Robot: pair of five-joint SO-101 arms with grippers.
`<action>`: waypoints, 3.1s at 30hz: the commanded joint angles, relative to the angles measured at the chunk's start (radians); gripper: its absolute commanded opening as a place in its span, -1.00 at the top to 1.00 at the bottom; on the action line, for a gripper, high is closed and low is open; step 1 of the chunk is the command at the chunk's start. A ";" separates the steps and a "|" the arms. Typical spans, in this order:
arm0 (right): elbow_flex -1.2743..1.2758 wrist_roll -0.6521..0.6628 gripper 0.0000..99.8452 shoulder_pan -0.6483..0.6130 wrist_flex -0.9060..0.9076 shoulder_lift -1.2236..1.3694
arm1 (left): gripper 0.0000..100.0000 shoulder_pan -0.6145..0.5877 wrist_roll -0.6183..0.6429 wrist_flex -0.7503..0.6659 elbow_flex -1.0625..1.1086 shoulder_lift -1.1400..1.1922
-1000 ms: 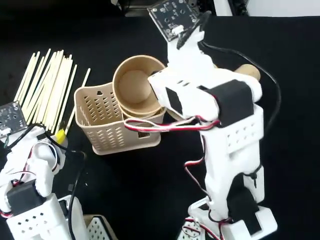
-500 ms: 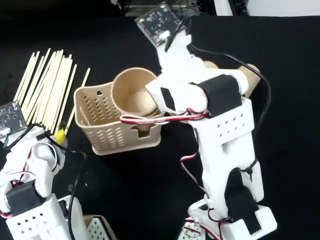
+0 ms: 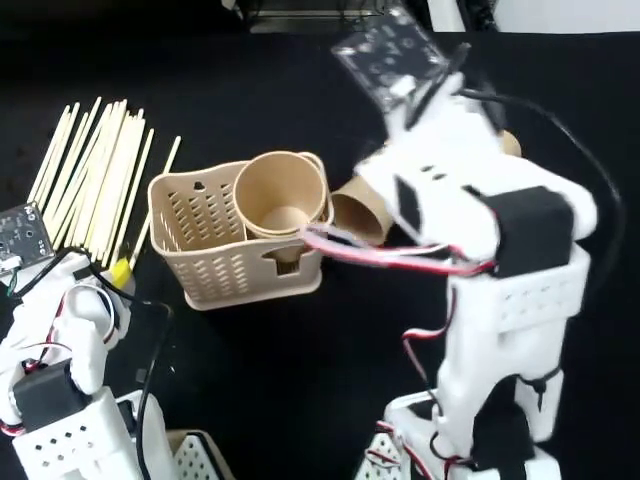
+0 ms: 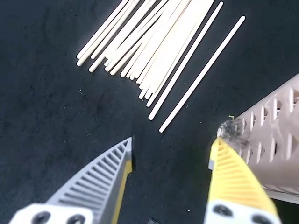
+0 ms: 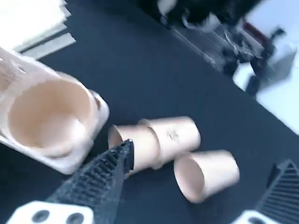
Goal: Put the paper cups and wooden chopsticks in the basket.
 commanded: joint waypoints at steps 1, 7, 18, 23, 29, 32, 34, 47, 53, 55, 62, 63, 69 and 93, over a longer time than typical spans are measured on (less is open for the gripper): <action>0.338 0.132 0.11 0.132 -0.109 -0.079 | 0.47 -0.010 0.000 -0.020 -0.004 -0.006; 0.967 0.232 0.10 0.161 -0.494 -0.262 | 0.47 -0.010 0.000 -0.020 -0.004 -0.006; 1.428 0.239 0.10 0.146 -0.882 -0.312 | 0.47 -0.010 0.000 -0.020 -0.004 -0.006; 1.452 0.233 0.11 0.141 -1.011 -0.249 | 0.47 -0.010 0.000 -0.020 -0.004 -0.006; 1.423 0.133 0.11 0.141 -1.091 -0.193 | 0.47 -0.010 0.000 -0.020 -0.004 -0.006; 1.434 0.117 0.11 0.141 -1.162 -0.189 | 0.47 -0.010 0.000 -0.020 -0.004 -0.006; 1.435 0.115 0.11 0.141 -1.188 -0.188 | 0.47 -0.010 0.000 -0.020 -0.004 -0.006; 1.435 0.121 0.11 0.143 -1.232 -0.196 | 0.47 -0.010 0.000 -0.020 -0.004 -0.006; 1.460 0.123 0.11 0.097 -1.091 -0.312 | 0.47 -0.010 0.000 -0.020 -0.002 -0.006; 1.508 0.123 0.11 0.046 -1.077 -0.398 | 0.47 -0.010 0.000 -0.020 -0.002 -0.006; 1.639 0.175 0.10 -0.006 -1.063 -0.558 | 0.47 -0.010 0.000 -0.020 -0.002 -0.006; 1.649 0.190 0.10 0.011 -1.092 -0.552 | 0.47 -0.010 0.000 -0.020 -0.002 -0.006; 1.649 0.242 0.10 0.094 -1.307 -0.390 | 0.47 -0.010 0.000 -0.020 -0.002 -0.006; 1.147 0.258 0.63 0.207 -1.375 0.272 | 0.47 -0.010 0.000 -0.021 -0.002 -0.006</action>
